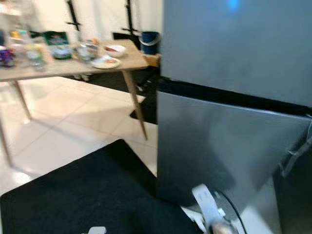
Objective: Restocking fridge
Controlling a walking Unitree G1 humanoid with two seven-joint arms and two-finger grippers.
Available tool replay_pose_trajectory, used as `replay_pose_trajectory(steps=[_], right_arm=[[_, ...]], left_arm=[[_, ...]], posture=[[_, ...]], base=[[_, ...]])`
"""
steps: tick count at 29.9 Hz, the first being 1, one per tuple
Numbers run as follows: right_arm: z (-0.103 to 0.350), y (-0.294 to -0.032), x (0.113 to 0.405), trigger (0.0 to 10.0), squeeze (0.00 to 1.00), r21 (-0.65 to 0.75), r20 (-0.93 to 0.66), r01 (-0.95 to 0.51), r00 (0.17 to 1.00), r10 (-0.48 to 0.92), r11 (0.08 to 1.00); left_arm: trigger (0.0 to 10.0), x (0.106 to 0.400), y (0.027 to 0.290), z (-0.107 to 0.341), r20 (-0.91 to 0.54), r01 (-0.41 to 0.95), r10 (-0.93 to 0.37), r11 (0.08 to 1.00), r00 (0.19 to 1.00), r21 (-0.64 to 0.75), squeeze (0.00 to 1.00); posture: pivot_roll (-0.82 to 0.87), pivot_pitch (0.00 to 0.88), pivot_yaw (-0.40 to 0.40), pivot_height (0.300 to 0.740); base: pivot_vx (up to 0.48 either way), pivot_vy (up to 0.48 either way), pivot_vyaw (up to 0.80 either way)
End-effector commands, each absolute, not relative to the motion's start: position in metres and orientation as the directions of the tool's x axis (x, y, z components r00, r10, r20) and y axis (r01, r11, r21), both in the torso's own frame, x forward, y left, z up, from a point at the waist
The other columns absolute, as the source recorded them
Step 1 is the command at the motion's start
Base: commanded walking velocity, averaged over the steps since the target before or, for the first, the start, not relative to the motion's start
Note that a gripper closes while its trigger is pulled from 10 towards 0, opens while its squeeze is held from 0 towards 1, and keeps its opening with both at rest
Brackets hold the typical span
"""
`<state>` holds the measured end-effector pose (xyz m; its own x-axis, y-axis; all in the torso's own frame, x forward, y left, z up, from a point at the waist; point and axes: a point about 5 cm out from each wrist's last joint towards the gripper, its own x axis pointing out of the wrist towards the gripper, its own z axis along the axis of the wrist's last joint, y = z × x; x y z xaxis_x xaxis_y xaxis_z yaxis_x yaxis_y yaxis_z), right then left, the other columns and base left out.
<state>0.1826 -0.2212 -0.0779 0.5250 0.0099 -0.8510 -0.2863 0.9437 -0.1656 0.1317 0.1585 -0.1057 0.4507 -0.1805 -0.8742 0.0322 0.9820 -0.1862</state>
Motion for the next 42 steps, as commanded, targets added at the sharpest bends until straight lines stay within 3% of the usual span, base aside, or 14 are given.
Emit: replay_pose_trajectory(steps=[1, 7, 18, 42], right_arm=[[-0.084, -0.226, 0.169, 10.0, 0.0, -0.179, -0.879, -0.283, 0.477, -0.024, 0.942], [-0.096, -0.24, 0.129, 10.0, 0.0, -0.18, -0.926, -0.265, 0.37, -0.072, 0.947], [-0.096, -0.241, 0.13, 10.0, 0.0, -0.193, -0.922, -0.234, 0.377, -0.095, 0.953], [-0.093, -0.236, 0.14, 10.0, 0.0, -0.194, -0.918, -0.282, 0.389, -0.073, 0.94]], left_arm=[[10.0, 0.126, 0.157, -0.108, -0.885, 0.036, -0.181, 0.982, 0.428, -0.184, 0.0], [10.0, 0.125, 0.159, -0.108, -0.888, 0.037, -0.179, 0.983, 0.423, -0.18, 0.0], [10.0, 0.127, 0.156, -0.108, -0.891, 0.069, -0.193, 0.981, 0.412, -0.181, 0.0], [10.0, 0.13, 0.155, -0.107, -0.888, 0.081, -0.195, 0.981, 0.416, -0.178, 0.0]], posture=[[-0.05, 0.0, -0.038, 0.74], [-0.06, 0.0, -0.032, 0.74], [-0.07, 0.0, -0.03, 0.74], [-0.07, 0.0, -0.032, 0.74]], base=[[0.0, 0.0, 0.79], [0.0, 0.0, 0.66], [0.0, 0.0, 0.0], [0.306, 0.0, 0.0]])
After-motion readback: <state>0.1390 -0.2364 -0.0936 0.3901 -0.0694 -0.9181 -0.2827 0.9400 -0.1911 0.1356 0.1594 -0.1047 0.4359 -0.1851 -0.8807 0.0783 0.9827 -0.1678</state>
